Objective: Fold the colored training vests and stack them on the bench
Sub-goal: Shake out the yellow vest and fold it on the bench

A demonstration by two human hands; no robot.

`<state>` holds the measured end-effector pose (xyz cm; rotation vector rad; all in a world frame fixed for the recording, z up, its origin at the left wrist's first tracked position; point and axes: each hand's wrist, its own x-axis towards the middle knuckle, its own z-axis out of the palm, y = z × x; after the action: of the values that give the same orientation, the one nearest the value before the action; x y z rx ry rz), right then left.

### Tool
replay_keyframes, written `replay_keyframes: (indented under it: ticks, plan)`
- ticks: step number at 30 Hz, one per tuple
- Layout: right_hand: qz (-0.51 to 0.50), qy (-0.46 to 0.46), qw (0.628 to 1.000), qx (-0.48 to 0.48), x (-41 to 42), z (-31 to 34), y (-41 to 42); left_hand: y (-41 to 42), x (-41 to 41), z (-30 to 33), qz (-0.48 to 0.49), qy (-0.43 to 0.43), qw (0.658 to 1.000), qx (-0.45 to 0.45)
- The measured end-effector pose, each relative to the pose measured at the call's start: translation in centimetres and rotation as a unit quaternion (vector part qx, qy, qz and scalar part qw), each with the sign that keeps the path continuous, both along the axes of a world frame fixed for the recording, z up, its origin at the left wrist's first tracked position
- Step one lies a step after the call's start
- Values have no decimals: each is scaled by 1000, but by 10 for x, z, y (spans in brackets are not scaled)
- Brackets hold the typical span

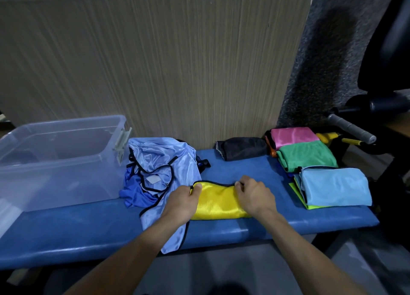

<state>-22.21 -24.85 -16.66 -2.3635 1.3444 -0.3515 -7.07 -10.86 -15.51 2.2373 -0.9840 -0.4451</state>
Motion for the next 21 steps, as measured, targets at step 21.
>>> replay_keyframes:
  ticks: [21]
  plan:
    - [-35,-180,982,41,6,6,-9,-13,-10,-7,5,-68,998,-9]
